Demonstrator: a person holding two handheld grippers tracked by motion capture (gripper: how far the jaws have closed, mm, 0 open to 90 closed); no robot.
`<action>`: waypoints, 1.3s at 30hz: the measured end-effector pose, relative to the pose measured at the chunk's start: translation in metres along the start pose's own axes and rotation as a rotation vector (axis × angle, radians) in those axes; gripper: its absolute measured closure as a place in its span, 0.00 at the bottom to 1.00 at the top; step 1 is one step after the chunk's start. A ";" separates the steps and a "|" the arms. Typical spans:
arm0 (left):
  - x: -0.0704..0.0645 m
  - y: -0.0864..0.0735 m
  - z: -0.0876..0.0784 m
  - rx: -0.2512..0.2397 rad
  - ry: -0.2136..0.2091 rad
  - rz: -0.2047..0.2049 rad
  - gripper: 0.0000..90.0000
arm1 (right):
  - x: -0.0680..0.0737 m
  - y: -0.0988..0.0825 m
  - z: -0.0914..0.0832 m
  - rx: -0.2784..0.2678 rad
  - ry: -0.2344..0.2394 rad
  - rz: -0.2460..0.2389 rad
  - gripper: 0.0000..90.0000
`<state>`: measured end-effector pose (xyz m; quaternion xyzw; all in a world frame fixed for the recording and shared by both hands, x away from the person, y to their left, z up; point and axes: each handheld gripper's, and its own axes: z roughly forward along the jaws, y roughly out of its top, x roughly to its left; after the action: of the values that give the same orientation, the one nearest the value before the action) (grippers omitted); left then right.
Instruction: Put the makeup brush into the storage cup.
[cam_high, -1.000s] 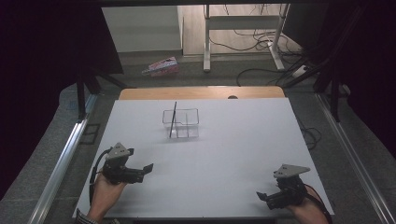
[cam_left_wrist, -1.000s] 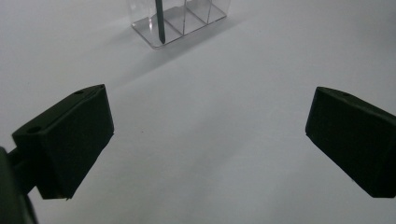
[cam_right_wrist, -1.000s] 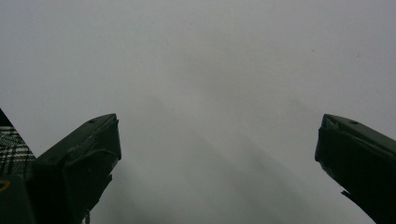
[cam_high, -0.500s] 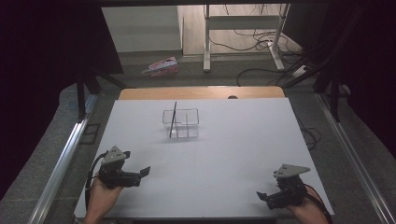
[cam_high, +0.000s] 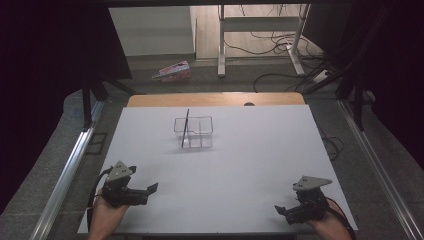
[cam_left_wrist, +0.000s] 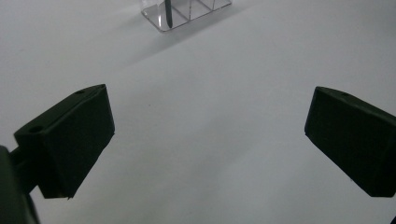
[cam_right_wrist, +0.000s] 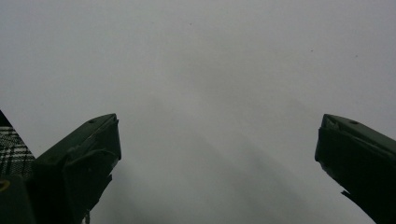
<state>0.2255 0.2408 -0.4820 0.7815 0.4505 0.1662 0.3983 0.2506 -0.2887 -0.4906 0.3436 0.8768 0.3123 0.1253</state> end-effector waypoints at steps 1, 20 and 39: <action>0.000 -0.001 -0.001 0.001 0.002 0.001 0.02 | 0.000 0.000 0.000 0.000 0.000 0.000 0.00; -0.007 -0.013 -0.014 0.004 0.013 -0.001 0.02 | 0.000 0.000 0.000 0.002 -0.003 -0.001 0.00; -0.011 -0.024 -0.022 0.016 0.030 -0.002 0.02 | 0.000 0.000 0.001 0.006 -0.003 0.001 0.00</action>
<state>0.1918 0.2487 -0.4854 0.7817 0.4585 0.1737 0.3854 0.2505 -0.2885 -0.4913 0.3451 0.8773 0.3091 0.1254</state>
